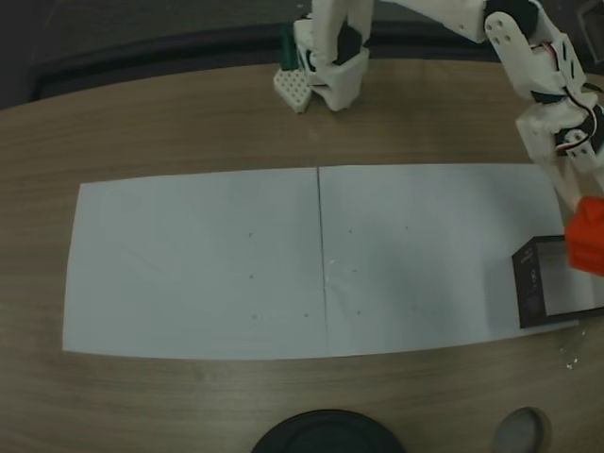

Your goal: Grab a orange square and put it in the box.

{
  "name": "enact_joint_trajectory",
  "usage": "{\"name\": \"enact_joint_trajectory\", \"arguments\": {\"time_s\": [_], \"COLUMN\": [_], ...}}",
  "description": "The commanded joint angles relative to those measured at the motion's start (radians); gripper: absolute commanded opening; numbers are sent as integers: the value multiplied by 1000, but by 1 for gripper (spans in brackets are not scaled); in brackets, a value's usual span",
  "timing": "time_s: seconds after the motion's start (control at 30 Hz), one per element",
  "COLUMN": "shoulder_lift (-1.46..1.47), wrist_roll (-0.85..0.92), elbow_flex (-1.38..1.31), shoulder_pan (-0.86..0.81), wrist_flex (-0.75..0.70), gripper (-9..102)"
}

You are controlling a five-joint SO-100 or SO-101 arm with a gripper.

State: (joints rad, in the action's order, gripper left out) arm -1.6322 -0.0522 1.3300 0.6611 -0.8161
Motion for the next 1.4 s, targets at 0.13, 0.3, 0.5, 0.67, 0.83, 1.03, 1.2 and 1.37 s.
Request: {"name": "enact_joint_trajectory", "arguments": {"time_s": [0.13,0.3,0.5,0.67,0.83,1.03,1.2,1.37], "shoulder_lift": [32,67,150,183,190,192,236,259], "wrist_roll": [-35,-31,-28,-26,-26,-29,-31,-32], "elbow_flex": [-71,-71,-69,-103,-184,-198,-209,-209], "shoulder_pan": [32,121,175,155,126,133,130,129], "wrist_flex": [40,40,87,95,97,98,100,101], "gripper": [6,6,6,6,6,6,6,6]}}
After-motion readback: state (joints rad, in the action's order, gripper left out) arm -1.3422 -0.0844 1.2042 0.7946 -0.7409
